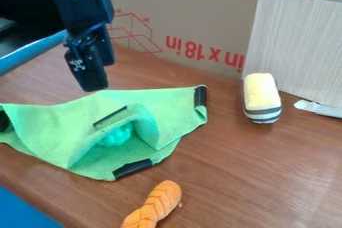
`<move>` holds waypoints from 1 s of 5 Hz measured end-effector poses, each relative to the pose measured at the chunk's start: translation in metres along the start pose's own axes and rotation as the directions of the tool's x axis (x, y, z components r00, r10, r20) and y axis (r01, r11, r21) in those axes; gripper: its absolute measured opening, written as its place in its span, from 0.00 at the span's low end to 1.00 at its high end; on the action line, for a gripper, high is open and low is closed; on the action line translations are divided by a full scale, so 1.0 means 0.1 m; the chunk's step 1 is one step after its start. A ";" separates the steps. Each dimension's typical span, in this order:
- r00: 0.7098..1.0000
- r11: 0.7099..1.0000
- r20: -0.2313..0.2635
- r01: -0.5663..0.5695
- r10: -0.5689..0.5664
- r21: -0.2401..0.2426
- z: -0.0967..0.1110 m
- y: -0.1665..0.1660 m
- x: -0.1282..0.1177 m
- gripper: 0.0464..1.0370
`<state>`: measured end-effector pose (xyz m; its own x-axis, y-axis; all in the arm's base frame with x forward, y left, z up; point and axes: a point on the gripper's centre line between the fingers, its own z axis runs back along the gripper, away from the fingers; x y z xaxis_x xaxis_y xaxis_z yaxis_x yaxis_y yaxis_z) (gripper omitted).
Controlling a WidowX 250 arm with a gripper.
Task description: Unfolding a ball inside a cloth
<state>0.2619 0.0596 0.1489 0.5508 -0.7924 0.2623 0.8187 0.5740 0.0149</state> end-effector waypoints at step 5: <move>1.000 1.000 -0.025 0.004 -0.004 -0.024 -0.42 -0.26 -0.12 0.96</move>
<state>0.2408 0.0453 0.1052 0.5511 -0.7998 0.2377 0.8244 0.5660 -0.0069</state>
